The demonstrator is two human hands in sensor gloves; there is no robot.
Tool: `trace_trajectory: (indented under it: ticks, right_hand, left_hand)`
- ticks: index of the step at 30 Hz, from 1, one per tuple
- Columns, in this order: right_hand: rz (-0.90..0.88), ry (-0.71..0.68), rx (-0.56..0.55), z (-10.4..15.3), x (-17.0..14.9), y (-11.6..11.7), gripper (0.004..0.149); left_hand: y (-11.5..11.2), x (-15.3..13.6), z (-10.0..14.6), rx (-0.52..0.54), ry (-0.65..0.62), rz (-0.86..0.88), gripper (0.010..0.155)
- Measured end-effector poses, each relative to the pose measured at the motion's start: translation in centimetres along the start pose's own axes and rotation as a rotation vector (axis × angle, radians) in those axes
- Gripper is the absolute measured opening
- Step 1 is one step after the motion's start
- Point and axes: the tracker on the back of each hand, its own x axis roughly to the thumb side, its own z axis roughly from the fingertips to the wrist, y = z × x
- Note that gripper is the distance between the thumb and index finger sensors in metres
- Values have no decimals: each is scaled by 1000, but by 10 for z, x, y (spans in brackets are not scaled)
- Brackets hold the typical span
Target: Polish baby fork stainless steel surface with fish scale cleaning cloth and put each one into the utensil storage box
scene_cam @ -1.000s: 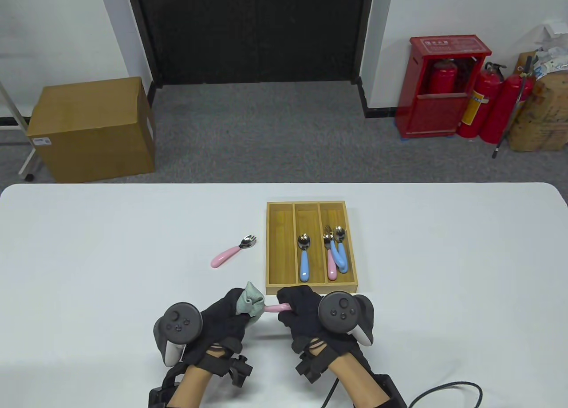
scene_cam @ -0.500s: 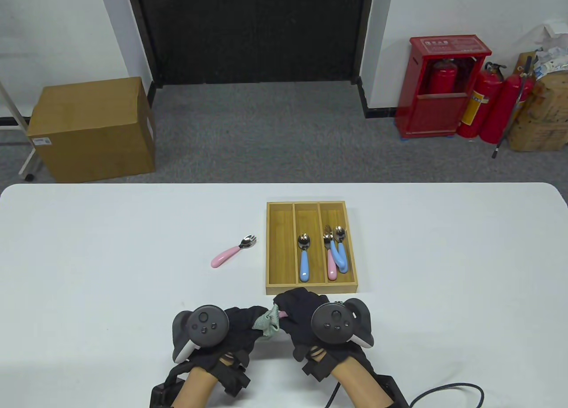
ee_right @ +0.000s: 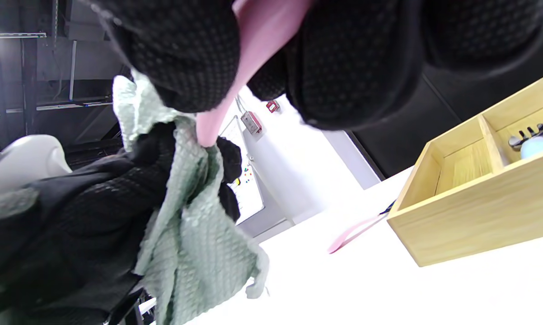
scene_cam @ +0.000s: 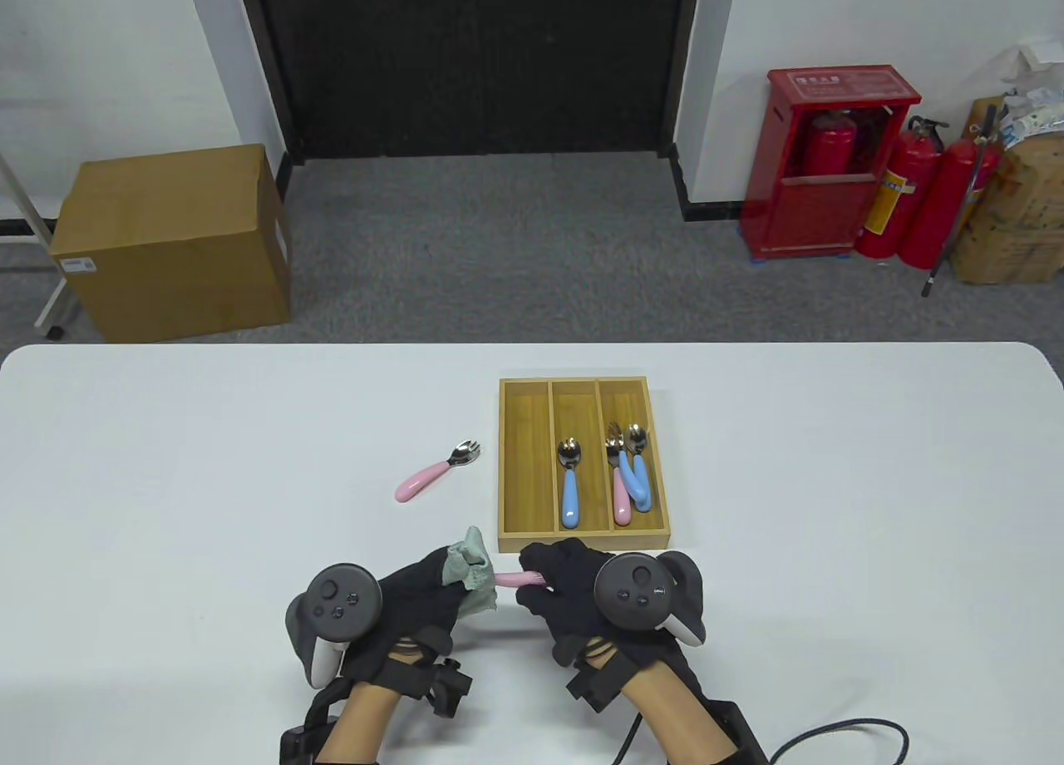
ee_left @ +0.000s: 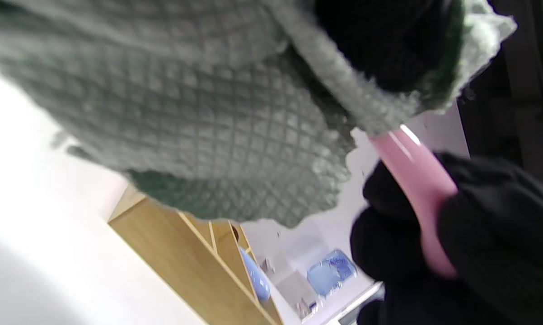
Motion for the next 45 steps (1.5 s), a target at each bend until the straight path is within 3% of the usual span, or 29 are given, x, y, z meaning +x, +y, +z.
trace_trajectory:
  ticks: [6,11,13,17,20,29,35,45]
  right_hand:
    - [-13,-16,43,-1,7,7,53]
    - [-26,-22,69,1,12,13,52]
    - [-14,-27,69,1,13,14,52]
    - [-6,-29,35,2,13,9,51]
    - [6,-27,28,2,11,5,51]
    - [5,-14,71,1,11,11,51]
    - [-16,19,144,1,7,20,52]
    - [-19,47,165,-1,-5,20,52]
  left_hand:
    - [11,-11,3,118,65,20,46]
    - [7,-23,7,114,133,316,44]
    - [4,-24,8,103,149,367,44]
    - [-5,-22,4,-31,156,468,46]
    - [-8,-20,2,-106,129,403,46]
    - [-1,-11,3,73,126,240,44]
    - [4,-13,2,108,126,157,44]
    - [10,-13,-2,105,65,-90,48]
